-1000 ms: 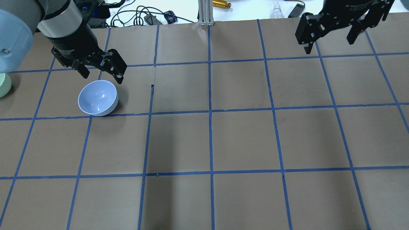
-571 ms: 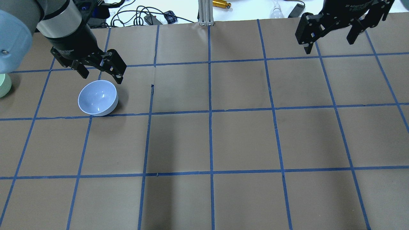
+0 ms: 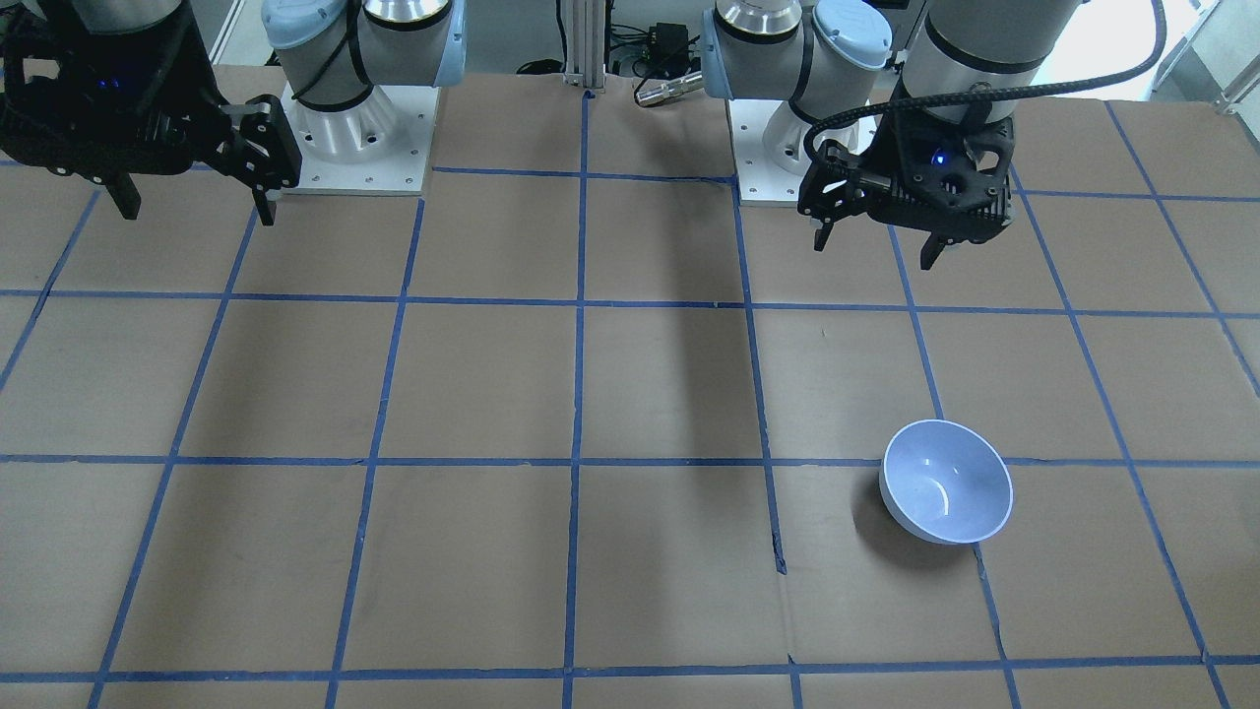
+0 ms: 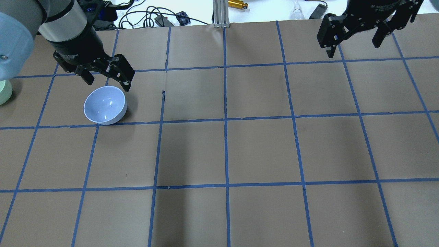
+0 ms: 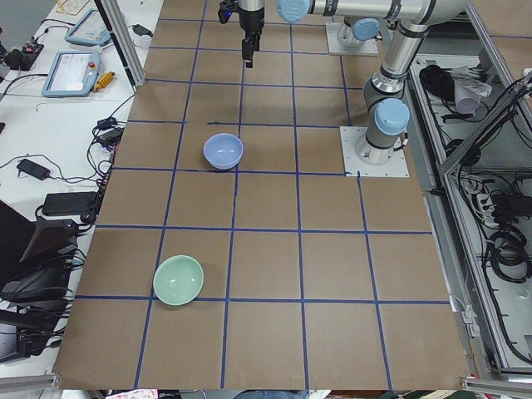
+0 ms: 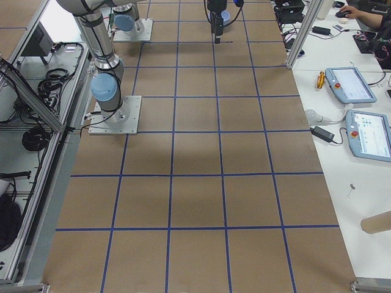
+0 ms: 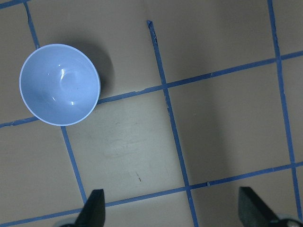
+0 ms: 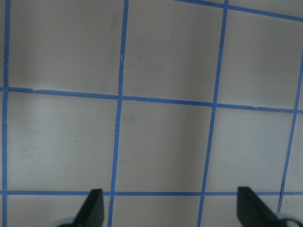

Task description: Stack green bowl on blue bowl

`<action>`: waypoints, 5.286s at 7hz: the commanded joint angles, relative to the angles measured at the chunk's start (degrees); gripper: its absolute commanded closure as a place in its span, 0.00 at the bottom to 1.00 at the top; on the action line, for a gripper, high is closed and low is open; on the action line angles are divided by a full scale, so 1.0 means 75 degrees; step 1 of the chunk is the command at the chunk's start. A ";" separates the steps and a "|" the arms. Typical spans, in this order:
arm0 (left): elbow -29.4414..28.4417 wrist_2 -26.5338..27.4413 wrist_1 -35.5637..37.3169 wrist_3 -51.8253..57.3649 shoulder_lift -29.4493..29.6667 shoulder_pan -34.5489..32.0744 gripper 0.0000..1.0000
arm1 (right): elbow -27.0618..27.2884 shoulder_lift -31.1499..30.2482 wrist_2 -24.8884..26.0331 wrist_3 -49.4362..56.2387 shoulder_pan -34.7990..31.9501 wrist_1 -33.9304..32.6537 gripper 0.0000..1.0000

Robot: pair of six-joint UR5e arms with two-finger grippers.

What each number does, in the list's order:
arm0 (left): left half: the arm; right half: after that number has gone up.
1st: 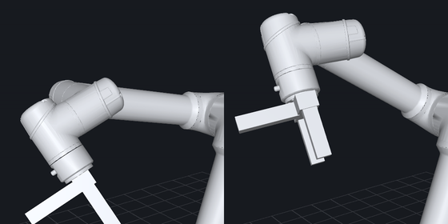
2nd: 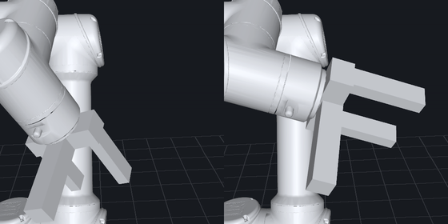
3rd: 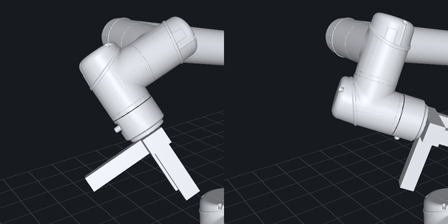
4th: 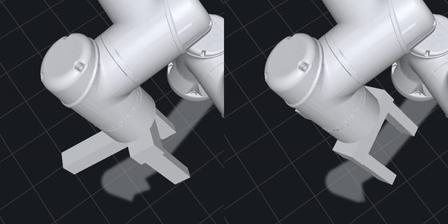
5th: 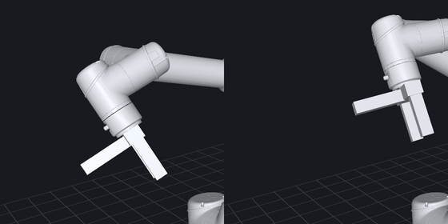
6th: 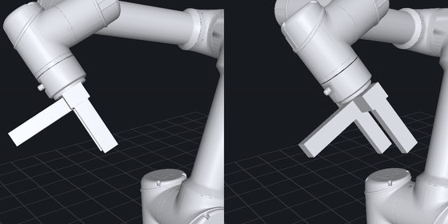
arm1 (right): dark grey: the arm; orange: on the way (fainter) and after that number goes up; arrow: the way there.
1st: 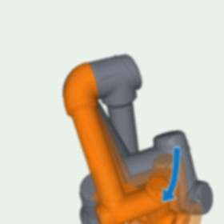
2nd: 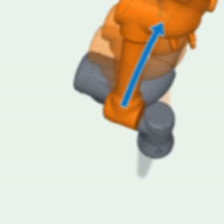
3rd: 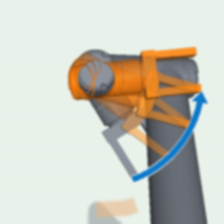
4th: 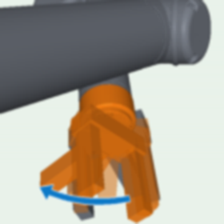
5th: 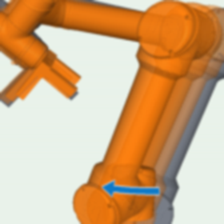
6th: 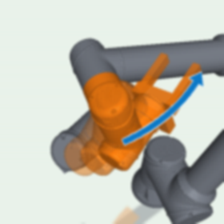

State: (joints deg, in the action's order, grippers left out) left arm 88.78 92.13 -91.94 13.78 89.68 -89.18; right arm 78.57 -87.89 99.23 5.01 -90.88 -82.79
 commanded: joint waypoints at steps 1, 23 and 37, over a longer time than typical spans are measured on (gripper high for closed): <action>0.0173 -0.0038 0.0024 0.0107 0.0031 0.0252 0.00 | 0.0000 0.0000 0.0000 0.0000 0.0000 0.0000 0.00; -0.3892 -0.0275 0.2732 1.5060 0.6676 0.6805 0.00 | 0.0000 0.0000 0.0000 0.0000 0.0000 0.0000 0.00; -0.3868 -0.0343 0.3411 1.5307 0.6699 0.6536 1.00 | 0.0000 0.0000 0.0000 0.0000 0.0000 0.0000 0.00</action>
State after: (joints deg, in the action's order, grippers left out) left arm 59.66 89.64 -66.35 128.56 139.96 -40.10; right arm 78.57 -87.89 99.23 5.01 -90.88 -82.79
